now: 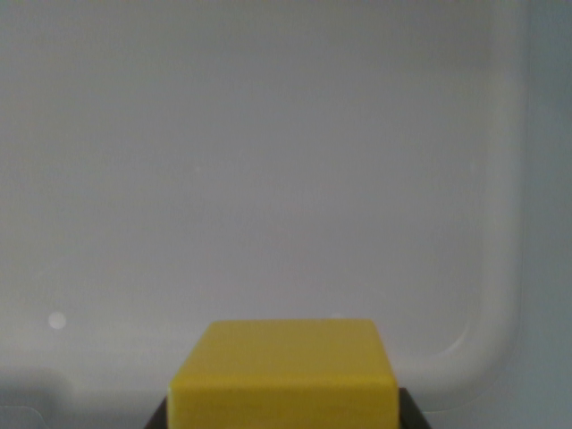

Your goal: Pick yellow cube

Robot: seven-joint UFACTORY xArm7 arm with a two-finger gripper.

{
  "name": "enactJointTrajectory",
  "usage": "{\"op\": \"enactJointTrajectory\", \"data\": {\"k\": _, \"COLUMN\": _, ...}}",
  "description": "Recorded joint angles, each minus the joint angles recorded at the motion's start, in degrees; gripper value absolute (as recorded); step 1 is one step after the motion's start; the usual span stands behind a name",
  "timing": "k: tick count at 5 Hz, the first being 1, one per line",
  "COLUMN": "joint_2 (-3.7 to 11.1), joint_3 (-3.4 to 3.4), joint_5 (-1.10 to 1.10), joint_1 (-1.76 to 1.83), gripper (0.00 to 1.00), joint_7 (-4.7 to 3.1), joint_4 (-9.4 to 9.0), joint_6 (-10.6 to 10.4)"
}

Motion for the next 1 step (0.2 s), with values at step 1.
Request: {"op": "enactJointTrajectory", "data": {"k": 1, "joint_2": -0.11, "joint_3": 0.00, "joint_5": -0.03, "joint_1": 0.00, "gripper": 1.00, "joint_7": 0.03, "joint_4": 0.17, "joint_6": 0.3}}
